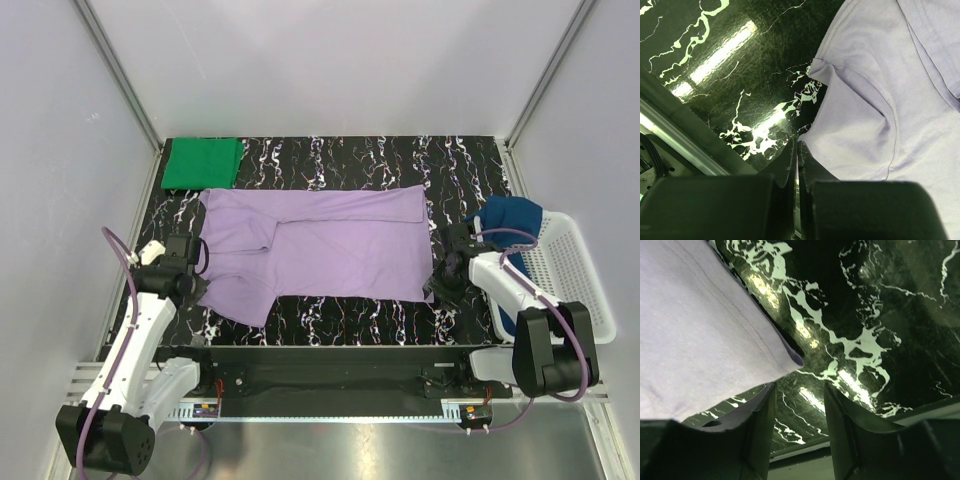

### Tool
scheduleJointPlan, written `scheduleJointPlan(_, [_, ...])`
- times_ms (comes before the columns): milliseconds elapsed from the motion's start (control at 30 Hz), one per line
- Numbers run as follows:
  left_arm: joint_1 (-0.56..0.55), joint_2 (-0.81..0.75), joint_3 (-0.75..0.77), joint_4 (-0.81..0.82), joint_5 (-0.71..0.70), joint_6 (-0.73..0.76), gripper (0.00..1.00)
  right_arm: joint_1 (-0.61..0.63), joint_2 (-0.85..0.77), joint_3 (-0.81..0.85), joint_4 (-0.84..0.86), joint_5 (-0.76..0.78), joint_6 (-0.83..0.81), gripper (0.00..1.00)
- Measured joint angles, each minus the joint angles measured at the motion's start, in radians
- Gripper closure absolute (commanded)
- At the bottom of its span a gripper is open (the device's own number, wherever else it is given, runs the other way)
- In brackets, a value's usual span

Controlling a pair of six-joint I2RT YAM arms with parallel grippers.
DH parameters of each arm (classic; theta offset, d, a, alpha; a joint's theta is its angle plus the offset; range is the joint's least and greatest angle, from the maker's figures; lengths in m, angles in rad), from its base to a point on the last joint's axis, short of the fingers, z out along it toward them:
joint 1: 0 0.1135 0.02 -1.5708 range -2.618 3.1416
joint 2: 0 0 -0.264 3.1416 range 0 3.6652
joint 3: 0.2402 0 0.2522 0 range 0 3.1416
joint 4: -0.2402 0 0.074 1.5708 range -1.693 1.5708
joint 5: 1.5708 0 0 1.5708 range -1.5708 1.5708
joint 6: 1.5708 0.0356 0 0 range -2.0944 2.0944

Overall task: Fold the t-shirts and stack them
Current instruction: Fold the tshirt

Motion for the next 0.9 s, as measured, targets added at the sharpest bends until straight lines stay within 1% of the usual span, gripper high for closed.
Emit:
scheduleJointPlan(67, [-0.001, 0.0, 0.001, 0.0, 0.0, 0.0, 1.0, 0.0, 0.013, 0.0, 0.013, 0.002, 0.001, 0.51])
scheduleJointPlan(267, [-0.002, -0.001, 0.018, -0.008, 0.0, 0.0, 1.0, 0.007, 0.116, 0.006, 0.063, 0.0, 0.005, 0.52])
scheduleJointPlan(433, [-0.002, -0.017, 0.025, -0.016, 0.0, -0.001, 1.0, 0.006, 0.136, 0.019, 0.06, 0.002, 0.004, 0.59])
scheduleJointPlan(500, [-0.002, -0.032, 0.025, -0.025, 0.0, -0.001, 1.0, 0.006, 0.143, 0.024, 0.06, 0.002, 0.002, 0.69])
scheduleJointPlan(567, [-0.002, -0.05, 0.025, -0.038, 0.0, -0.002, 1.0, 0.006, 0.149, 0.029, 0.062, 0.0, -0.002, 0.76])
scheduleJointPlan(600, [-0.002, -0.064, 0.025, -0.045, 0.0, -0.003, 1.0, 0.006, 0.153, 0.032, 0.064, -0.002, -0.005, 0.85])
scheduleJointPlan(667, [-0.002, -0.09, 0.025, -0.056, 0.0, -0.005, 1.0, 0.006, 0.154, 0.033, 0.072, -0.006, -0.011, 0.92])
scheduleJointPlan(700, [-0.002, -0.106, 0.025, -0.063, 0.0, -0.007, 1.0, 0.006, 0.155, 0.034, 0.075, -0.009, -0.014, 1.0])
scheduleJointPlan(900, [-0.002, -0.167, 0.029, -0.121, -0.011, -0.008, 1.0, 0.006, 0.153, 0.034, 0.076, -0.016, -0.039, 1.0])
